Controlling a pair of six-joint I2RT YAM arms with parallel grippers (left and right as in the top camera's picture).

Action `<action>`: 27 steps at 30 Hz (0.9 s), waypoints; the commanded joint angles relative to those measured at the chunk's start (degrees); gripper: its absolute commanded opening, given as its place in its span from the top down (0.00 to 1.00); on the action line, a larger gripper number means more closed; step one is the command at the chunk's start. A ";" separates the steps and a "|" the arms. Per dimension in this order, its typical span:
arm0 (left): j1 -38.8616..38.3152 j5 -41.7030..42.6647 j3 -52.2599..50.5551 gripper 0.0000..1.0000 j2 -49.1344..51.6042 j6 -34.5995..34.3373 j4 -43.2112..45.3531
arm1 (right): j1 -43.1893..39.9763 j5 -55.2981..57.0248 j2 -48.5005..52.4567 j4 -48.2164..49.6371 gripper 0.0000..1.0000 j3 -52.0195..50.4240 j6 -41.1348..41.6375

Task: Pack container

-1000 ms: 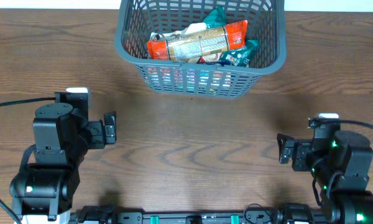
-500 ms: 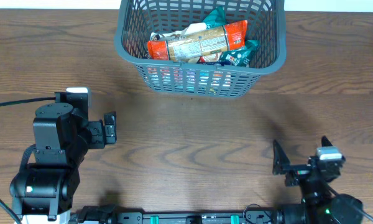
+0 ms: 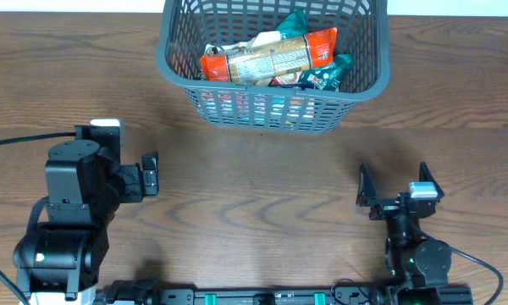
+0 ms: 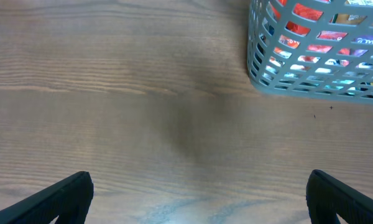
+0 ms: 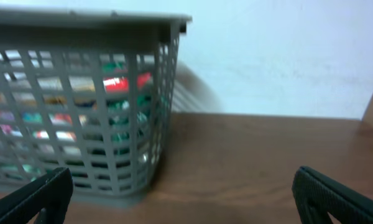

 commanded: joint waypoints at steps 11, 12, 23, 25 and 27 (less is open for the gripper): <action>0.28 -0.04 -0.07 0.01 -0.04 -0.28 0.02 | 2.75 7.80 -0.48 -3.58 0.01 -1.51 3.21; 0.28 -0.04 -0.07 0.01 -0.04 -0.28 0.02 | 2.73 7.43 -0.48 -3.58 0.01 -1.51 3.04; 0.28 -0.04 -0.07 0.01 -0.04 -0.28 0.02 | 1.68 6.86 -0.46 -3.54 0.01 -1.51 2.89; 0.31 -0.04 -0.07 0.01 -0.04 -0.28 0.02 | 1.68 6.86 -0.46 -3.54 0.01 -1.51 2.91; 0.31 -0.04 -0.07 0.01 -0.04 -0.28 0.02 | 1.68 6.86 -0.46 -3.54 0.01 -1.51 2.89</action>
